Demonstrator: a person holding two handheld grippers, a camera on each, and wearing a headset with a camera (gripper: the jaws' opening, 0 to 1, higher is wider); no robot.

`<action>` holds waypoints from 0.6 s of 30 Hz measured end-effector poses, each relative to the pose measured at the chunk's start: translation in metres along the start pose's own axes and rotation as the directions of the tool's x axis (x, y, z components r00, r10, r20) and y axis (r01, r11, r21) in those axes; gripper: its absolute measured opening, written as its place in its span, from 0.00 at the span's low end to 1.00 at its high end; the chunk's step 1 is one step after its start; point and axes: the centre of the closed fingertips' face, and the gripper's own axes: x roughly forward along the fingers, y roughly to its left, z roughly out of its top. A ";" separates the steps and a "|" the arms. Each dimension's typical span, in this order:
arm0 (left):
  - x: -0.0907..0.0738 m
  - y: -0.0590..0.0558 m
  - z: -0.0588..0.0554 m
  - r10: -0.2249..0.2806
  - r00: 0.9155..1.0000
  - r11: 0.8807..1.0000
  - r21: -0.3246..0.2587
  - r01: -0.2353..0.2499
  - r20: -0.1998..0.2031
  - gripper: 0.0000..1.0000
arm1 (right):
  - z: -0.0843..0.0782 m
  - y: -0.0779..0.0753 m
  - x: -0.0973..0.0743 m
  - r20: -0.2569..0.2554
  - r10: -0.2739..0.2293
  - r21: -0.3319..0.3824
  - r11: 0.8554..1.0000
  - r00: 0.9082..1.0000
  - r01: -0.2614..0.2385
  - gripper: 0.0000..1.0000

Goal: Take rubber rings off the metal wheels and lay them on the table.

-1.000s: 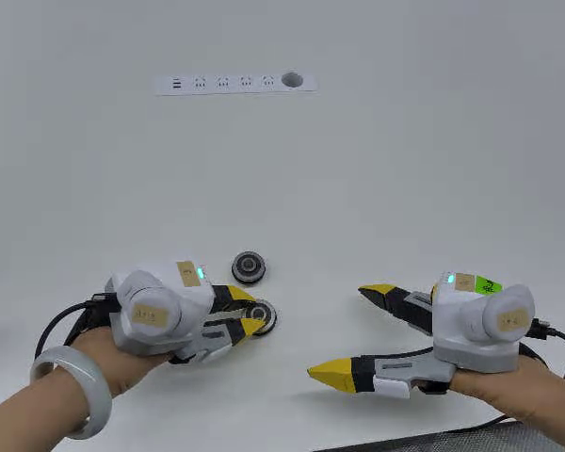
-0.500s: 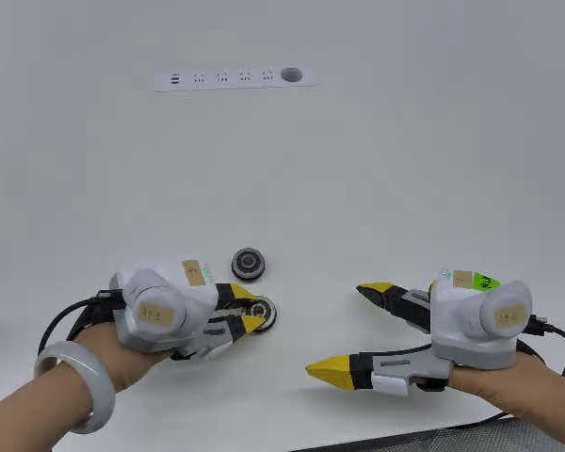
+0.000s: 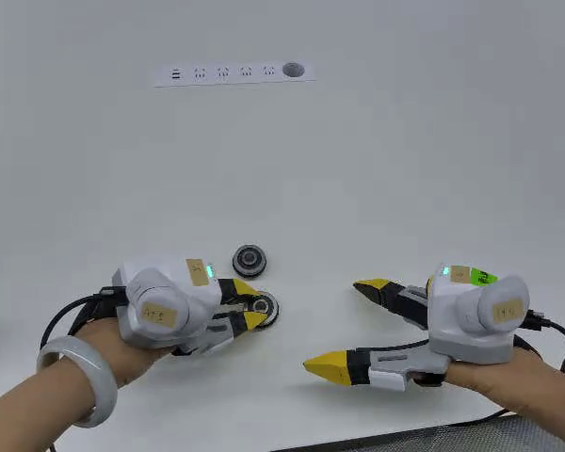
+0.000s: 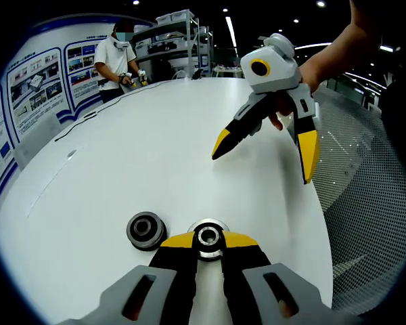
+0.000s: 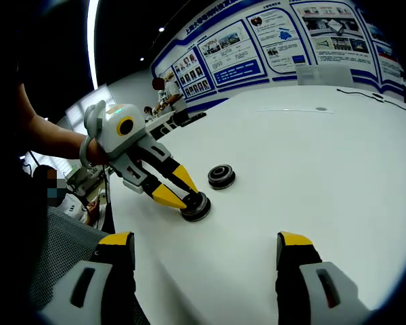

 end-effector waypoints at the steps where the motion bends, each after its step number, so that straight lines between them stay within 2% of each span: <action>1: 0.000 0.000 0.000 0.002 1.000 1.000 0.002 -0.002 0.000 0.13 | 0.001 0.001 0.000 0.002 0.002 0.002 1.000 1.000 -0.002 0.87; 18: 0.000 0.000 -0.001 0.003 1.000 1.000 -0.010 -0.003 0.000 0.13 | 0.010 0.007 0.013 0.018 0.049 0.068 0.996 0.999 -0.051 0.80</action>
